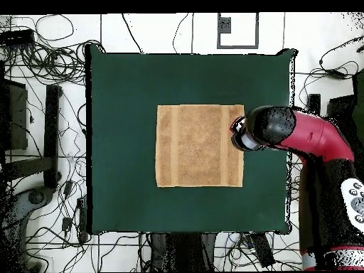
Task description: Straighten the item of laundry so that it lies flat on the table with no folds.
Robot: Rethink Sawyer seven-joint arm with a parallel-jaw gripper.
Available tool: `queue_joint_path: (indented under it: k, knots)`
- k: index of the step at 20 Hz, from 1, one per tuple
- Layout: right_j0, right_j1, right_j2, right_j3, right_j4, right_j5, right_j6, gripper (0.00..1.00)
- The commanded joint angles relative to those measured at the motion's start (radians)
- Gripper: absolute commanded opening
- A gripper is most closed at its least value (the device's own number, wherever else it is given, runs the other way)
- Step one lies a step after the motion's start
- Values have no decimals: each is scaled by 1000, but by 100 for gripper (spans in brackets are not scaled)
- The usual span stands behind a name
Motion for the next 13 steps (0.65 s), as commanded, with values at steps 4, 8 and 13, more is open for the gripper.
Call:
queue_joint_path:
  k: [4, 8, 13]
  knots:
    - [23, -29, 145, 137, -50, -32, -237, 100]
    - [42, -21, 137, 111, -54, -22, -192, 100]
    - [55, -33, 125, 113, -51, -4, -170, 100]
